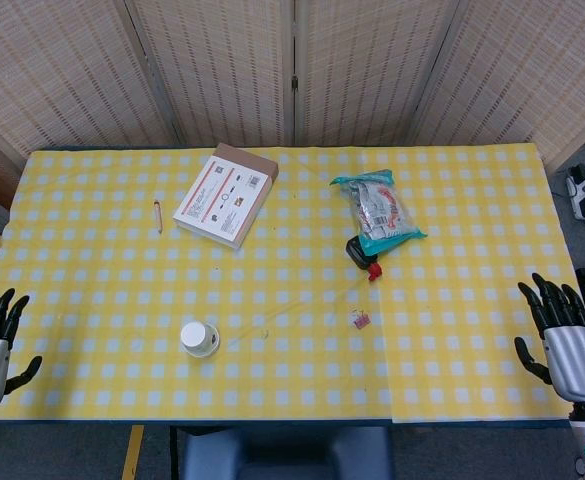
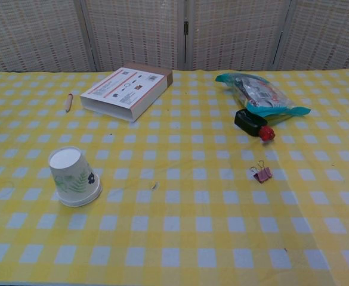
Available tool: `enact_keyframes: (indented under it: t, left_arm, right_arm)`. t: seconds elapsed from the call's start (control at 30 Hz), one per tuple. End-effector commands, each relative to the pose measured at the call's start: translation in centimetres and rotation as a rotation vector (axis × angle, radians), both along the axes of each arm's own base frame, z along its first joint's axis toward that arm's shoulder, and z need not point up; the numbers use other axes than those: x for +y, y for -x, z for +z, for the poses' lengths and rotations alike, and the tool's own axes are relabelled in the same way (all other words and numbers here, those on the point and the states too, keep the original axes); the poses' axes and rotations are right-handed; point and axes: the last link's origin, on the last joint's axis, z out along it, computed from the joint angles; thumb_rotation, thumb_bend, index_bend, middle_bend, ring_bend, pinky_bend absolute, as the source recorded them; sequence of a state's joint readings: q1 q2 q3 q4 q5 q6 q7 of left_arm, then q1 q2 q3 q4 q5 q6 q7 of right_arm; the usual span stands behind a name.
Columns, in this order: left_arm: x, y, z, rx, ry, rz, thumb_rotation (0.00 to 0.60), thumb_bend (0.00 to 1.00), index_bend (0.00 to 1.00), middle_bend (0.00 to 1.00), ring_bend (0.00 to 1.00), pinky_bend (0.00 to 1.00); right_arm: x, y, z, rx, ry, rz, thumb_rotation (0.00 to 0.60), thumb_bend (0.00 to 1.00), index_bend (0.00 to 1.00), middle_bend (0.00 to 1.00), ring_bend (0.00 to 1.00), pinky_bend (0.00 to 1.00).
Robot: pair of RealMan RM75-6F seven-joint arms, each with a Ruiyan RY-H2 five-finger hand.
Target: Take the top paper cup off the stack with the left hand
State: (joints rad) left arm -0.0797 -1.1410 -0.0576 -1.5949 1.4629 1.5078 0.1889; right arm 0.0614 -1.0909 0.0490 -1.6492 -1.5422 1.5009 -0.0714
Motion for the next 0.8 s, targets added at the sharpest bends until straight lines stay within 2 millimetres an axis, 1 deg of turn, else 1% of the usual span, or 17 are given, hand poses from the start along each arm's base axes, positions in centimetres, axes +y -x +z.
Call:
enact_keyframes:
  t: [0.03,0.23,0.47,0.63,0.8]
  left_arm:
    - [0.1,0.0,-0.1,0.004,0.011,0.007,0.600,0.30,0.07,0.00,0.02,0.00]
    - [0.2,-0.3,0.0,0.003,0.010,-0.007,0.600,0.30,0.08,0.00,0.03,0.00]
    - [0.7,-0.8,-0.2,0.005,0.025,-0.054,0.600,0.30,0.12,0.03,0.06,0.00]
    - [2.2,-2.2,-0.4,-0.017,0.089,-0.141,0.600,0.33,0.17,0.06,0.07,0.00]
    - [3.9,-3.9,-1.3,-0.028,0.208,-0.236,0.600,0.36,0.20,0.07,0.07,0.00]
  right_arm:
    - [-0.1,0.0,-0.2,-0.006,-0.014,-0.002,0.600,0.45,0.00,0.00,0.05,0.00]
    - [-0.1,-0.1,0.1,-0.007,0.001,0.005,0.600,0.45,0.00,0.00,0.04,0.00]
    - [0.1,-0.1,0.6,-0.004,0.019,0.008,0.600,0.45,0.00,0.00,0.04,0.00]
    - [0.1,-0.4,1.2,0.009,0.040,0.018,0.600,0.45,0.00,0.00,0.04,0.00]
    - [0.2,-0.5,1.7,0.017,0.053,0.013,0.600,0.45,0.00,0.00,0.04,0.00]
